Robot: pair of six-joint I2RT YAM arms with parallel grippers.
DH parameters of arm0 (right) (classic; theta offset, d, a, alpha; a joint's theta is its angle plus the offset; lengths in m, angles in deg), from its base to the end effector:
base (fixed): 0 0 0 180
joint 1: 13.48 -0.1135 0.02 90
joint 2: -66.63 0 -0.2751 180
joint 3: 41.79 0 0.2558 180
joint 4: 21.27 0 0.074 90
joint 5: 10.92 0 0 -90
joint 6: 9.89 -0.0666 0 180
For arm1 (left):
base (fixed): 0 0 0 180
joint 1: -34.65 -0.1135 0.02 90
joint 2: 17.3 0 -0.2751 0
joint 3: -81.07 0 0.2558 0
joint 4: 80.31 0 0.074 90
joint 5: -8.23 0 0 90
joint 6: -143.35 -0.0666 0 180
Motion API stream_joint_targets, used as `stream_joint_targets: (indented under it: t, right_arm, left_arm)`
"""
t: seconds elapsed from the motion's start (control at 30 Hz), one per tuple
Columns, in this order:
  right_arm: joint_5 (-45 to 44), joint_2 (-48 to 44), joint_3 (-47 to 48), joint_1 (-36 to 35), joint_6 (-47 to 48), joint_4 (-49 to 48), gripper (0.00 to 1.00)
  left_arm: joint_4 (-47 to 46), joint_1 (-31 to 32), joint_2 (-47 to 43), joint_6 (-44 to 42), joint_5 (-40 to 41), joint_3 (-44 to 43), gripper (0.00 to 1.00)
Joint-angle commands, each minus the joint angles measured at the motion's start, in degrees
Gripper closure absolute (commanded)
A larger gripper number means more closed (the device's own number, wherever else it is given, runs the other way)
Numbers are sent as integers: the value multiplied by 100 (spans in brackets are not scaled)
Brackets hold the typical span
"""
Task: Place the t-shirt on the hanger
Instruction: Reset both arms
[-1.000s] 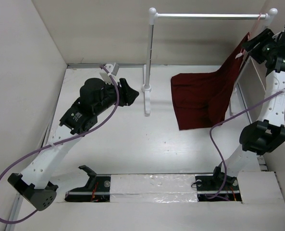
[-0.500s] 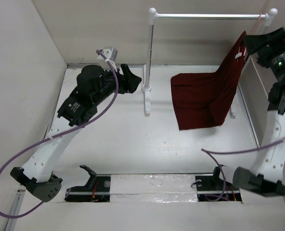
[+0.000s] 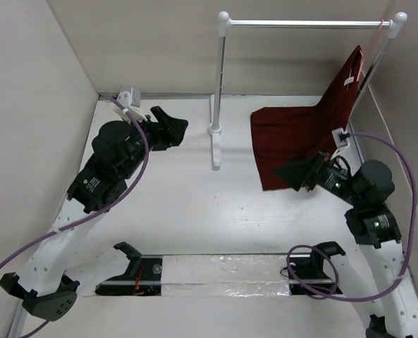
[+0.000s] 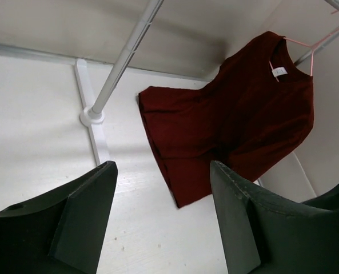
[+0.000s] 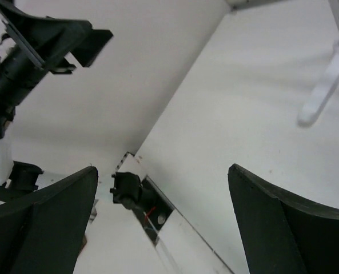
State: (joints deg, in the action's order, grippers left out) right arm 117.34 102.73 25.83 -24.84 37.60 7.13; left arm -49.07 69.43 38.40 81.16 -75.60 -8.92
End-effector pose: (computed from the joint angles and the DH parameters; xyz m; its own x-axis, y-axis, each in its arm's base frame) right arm 0.1310 0.0684 0.4162 -0.4748 0.4458 -0.7588 -0.5969 0.4705 0.6499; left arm 0.1818 -0.1175 0.4923 -0.1848 -0.4364 -0.8806 0.4440 0.7623 -0.4709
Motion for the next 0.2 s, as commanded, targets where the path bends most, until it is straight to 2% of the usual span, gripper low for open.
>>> stream_joint_targets:
  t: [0.0, 0.07, 0.17]
  right_arm:
    - [-257, -629, -413, -191, -65, 415, 0]
    - [-389, -823, -633, -253, -65, 520, 0]
    - [-653, -955, -599, -306, 66, 643, 0]
  left_arm:
    - [-168, -7, -156, 523, 139, 382, 39]
    - [-194, -7, -121, 637, -89, 558, 43]
    - [-246, -7, 28, 830, -265, 646, 41]
